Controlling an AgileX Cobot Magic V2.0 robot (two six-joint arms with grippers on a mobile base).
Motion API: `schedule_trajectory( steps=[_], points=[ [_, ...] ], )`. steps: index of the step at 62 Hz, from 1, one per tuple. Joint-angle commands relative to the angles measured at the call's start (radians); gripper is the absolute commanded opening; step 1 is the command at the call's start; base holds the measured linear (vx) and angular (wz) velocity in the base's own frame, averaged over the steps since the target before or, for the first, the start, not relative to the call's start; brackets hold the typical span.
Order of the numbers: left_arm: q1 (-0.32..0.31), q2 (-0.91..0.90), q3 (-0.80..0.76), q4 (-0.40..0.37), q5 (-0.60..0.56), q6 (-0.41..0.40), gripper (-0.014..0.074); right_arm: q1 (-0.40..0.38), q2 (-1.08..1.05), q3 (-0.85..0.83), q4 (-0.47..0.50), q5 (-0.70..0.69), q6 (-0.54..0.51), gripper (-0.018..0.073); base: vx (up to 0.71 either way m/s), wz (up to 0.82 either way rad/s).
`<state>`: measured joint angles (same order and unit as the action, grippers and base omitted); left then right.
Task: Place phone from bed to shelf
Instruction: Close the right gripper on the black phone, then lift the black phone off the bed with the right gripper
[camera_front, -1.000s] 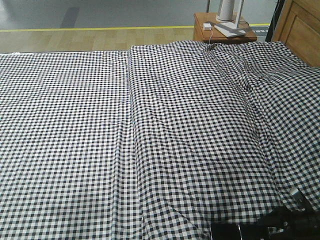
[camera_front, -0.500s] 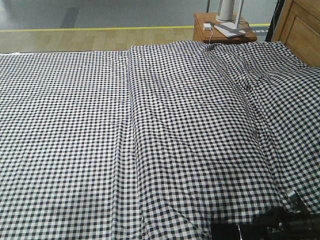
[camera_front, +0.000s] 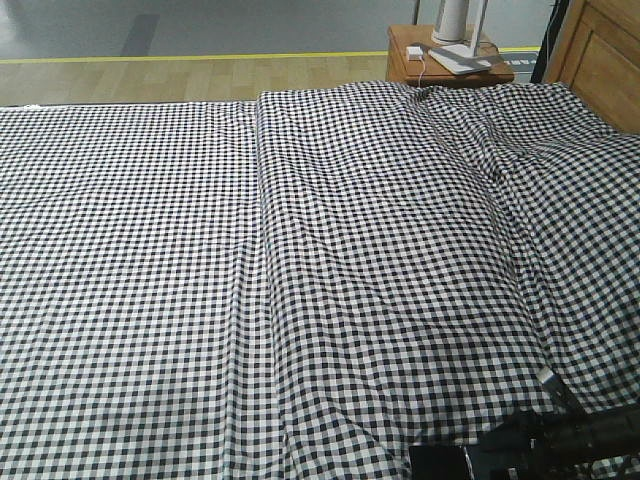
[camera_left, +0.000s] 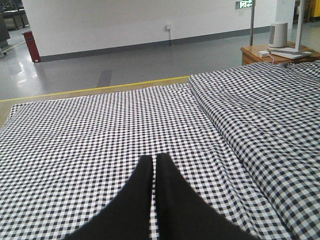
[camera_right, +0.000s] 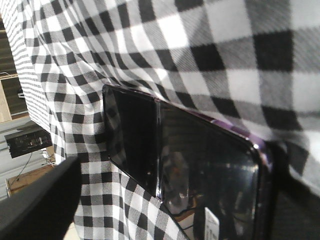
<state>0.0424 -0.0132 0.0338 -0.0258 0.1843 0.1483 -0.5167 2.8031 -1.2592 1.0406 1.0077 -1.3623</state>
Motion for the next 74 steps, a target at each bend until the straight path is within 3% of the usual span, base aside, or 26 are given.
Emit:
schedule_trajectory(
  steps=[1,11,24,32,52,74],
  points=[
    [-0.004,-0.013,-0.021,-0.009,-0.072,-0.006,0.0001,0.003,-0.047,-0.004,0.009,0.112,-0.01,0.0526,0.0,0.0],
    [-0.004,-0.013,-0.021,-0.009,-0.072,-0.006,0.0001,0.003,-0.047,-0.004,-0.01,0.148,-0.011,0.0342,0.0,0.0],
    [-0.004,-0.013,-0.021,-0.009,-0.072,-0.006,0.0001,0.003,-0.047,-0.004,-0.016,0.221,-0.053,-0.0013,0.0,0.0],
    [-0.004,-0.013,-0.021,-0.009,-0.072,-0.006,0.0001,0.003,-0.047,-0.004,-0.017,0.281,-0.076,-0.0011,0.0,0.0],
    [-0.004,-0.013,-0.021,-0.009,-0.072,-0.006,0.0001,0.003,-0.067,-0.003,-0.045,0.281,-0.028,-0.001,0.0,0.0],
    [-0.004,-0.013,-0.021,-0.009,-0.072,-0.006,0.0001,0.005,-0.277,0.001,-0.057,0.281,-0.001,-0.0004,0.0,0.0]
  ],
)
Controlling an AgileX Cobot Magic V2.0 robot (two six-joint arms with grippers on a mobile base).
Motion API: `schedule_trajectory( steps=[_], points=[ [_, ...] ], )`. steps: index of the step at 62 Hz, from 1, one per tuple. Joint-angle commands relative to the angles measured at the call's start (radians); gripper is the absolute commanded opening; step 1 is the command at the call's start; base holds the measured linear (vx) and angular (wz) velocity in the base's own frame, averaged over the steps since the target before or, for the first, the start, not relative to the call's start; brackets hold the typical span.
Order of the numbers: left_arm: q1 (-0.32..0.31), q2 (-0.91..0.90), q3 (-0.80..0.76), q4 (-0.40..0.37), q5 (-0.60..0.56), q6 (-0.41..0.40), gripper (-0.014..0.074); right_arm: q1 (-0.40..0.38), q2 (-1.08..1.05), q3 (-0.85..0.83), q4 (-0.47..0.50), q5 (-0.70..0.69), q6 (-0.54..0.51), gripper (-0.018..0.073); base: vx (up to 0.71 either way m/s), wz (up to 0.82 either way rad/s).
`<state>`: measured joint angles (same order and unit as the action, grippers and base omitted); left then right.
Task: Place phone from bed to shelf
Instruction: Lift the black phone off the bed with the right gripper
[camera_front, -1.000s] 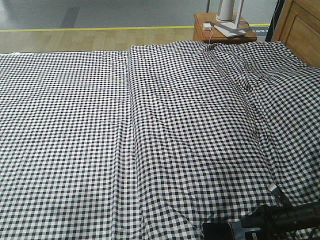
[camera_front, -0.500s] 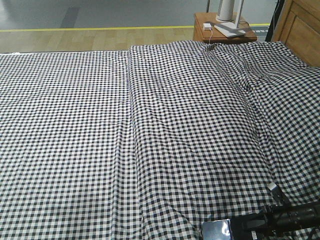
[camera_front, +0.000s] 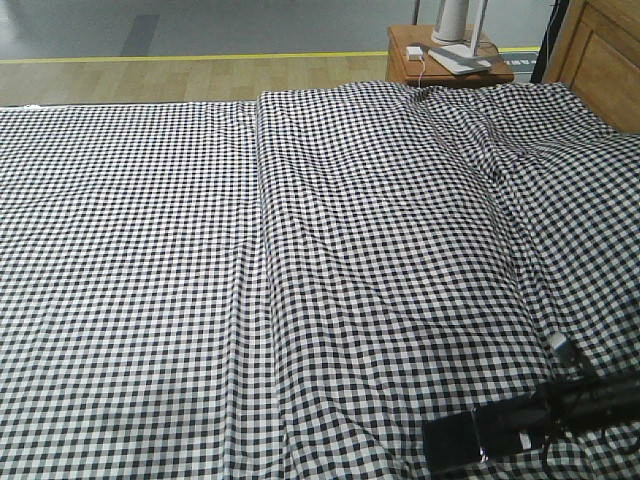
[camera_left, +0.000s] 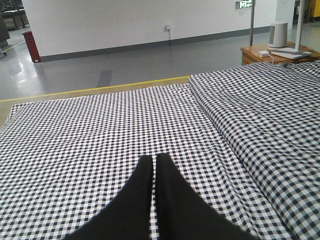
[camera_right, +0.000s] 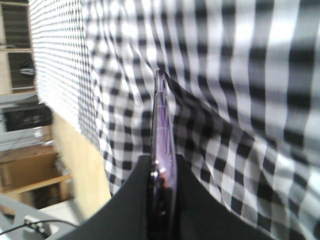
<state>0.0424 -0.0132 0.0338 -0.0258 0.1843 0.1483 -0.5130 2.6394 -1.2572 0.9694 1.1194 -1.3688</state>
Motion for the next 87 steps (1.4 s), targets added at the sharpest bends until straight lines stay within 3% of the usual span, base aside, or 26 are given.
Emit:
schedule_trajectory(
  steps=[1,25,59,79,87],
  points=[
    [-0.004,-0.013,-0.021,-0.009,-0.072,-0.006,0.0001,0.001,-0.123,-0.001,0.015,0.169,0.006,-0.0003,0.0,0.0],
    [-0.004,-0.013,-0.021,-0.009,-0.072,-0.006,0.0001,0.049,-0.464,-0.001,0.048,0.169,0.058,-0.0003,0.0,0.0],
    [-0.004,-0.013,-0.021,-0.009,-0.072,-0.006,0.0001,0.313,-0.869,-0.001,0.103,0.169,0.175,-0.0003,0.0,0.0],
    [-0.004,-0.013,-0.021,-0.009,-0.072,-0.006,0.0001,0.458,-1.055,0.0,0.139,0.168,0.166,-0.0003,0.0,0.0],
    [-0.004,-0.013,-0.021,-0.009,-0.072,-0.006,0.0001,0.516,-1.097,0.06,0.201,0.168,0.135,-0.0003,0.0,0.0]
  ],
)
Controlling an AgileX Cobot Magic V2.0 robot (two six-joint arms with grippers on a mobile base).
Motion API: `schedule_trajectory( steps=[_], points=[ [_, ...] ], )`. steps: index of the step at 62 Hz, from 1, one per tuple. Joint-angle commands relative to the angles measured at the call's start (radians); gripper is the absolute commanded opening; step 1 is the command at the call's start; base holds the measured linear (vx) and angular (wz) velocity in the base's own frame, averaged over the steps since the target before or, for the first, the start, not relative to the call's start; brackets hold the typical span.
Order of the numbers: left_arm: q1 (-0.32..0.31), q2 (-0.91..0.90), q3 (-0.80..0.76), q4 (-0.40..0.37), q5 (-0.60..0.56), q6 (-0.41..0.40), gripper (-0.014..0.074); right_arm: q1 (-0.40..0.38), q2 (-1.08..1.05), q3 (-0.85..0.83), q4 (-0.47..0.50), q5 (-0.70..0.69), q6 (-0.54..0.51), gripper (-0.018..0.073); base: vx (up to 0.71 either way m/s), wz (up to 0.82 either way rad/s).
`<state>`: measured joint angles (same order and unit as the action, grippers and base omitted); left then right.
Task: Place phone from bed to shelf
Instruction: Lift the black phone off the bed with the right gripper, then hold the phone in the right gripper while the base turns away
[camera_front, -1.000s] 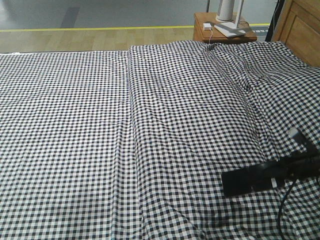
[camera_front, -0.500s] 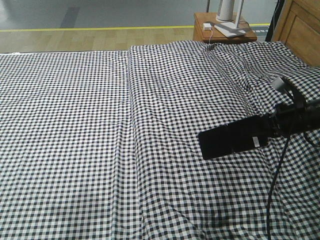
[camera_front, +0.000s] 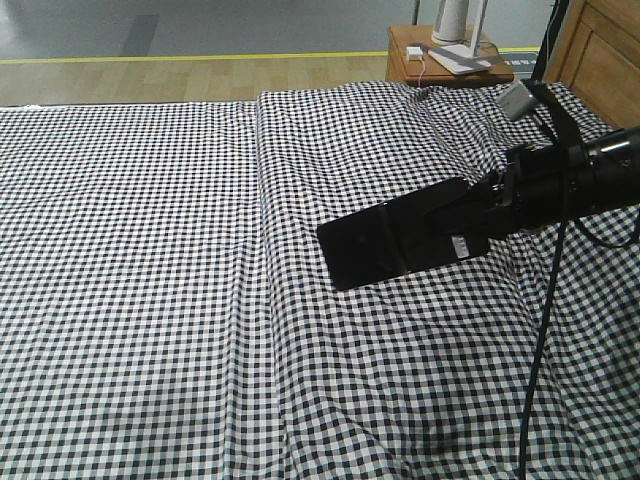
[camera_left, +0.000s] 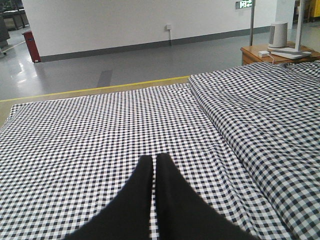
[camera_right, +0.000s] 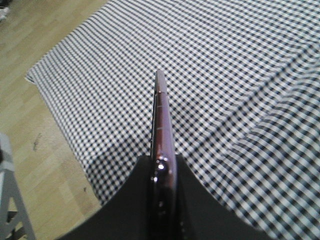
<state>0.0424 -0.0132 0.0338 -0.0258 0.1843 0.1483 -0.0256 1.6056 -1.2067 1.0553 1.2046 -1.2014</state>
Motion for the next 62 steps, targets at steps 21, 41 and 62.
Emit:
schedule_trajectory(
  steps=[21,41,62],
  points=[
    [-0.004,-0.013,-0.021,-0.009,-0.072,-0.006,0.0001,0.206,-0.185,0.134,0.17,0.083,-0.085,-0.0002,0.0,0.0],
    [-0.004,-0.013,-0.021,-0.009,-0.072,-0.006,0.0001,0.315,-0.254,0.134,0.162,0.083,-0.046,-0.0002,0.0,0.0],
    [-0.004,-0.013,-0.021,-0.009,-0.072,-0.006,0.0001,0.314,-0.256,0.134,0.163,0.083,-0.04,-0.0002,0.0,0.0]
  ],
)
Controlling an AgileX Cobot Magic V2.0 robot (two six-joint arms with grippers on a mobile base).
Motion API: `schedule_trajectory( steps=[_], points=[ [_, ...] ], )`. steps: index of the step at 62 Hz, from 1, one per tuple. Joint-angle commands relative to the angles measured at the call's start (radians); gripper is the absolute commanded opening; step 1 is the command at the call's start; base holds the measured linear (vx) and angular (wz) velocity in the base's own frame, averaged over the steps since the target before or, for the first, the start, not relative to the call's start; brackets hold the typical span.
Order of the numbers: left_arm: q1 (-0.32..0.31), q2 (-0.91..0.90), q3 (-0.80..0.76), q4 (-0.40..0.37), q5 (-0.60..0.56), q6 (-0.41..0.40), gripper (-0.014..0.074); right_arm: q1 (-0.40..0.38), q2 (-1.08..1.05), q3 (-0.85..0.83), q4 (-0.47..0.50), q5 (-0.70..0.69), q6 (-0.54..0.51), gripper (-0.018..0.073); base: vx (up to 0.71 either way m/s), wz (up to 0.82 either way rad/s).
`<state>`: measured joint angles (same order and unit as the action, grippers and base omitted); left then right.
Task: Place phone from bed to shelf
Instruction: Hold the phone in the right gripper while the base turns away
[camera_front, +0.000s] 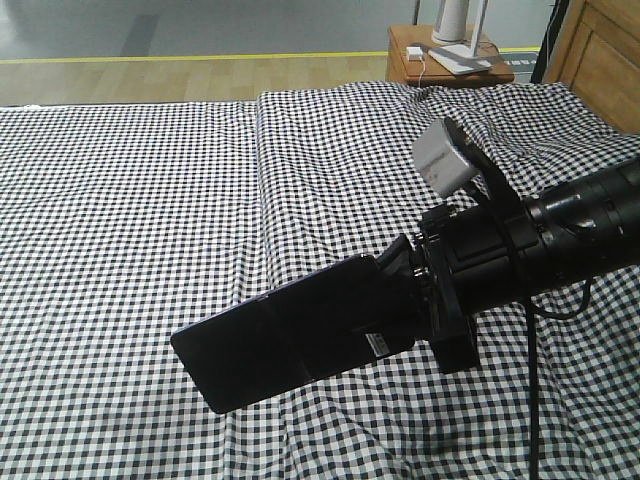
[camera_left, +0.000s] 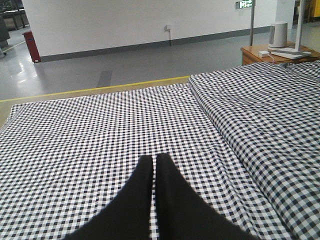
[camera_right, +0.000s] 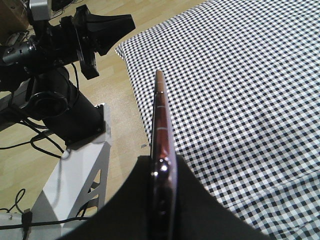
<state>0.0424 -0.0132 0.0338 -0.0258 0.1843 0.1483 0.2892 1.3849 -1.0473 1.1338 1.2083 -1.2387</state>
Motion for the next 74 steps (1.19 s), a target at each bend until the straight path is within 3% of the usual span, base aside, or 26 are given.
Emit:
schedule_trajectory(
  steps=[1,74],
  points=[
    [-0.004,-0.013,-0.021,-0.009,-0.072,-0.006,0.0001,-0.002,-0.035,-0.025,0.084,0.079,-0.003,-0.0002,0.0,0.0],
    [-0.004,-0.013,-0.021,-0.009,-0.072,-0.006,0.0001,-0.002,-0.035,-0.025,0.085,0.079,-0.004,-0.0002,-0.01,0.02]
  ],
)
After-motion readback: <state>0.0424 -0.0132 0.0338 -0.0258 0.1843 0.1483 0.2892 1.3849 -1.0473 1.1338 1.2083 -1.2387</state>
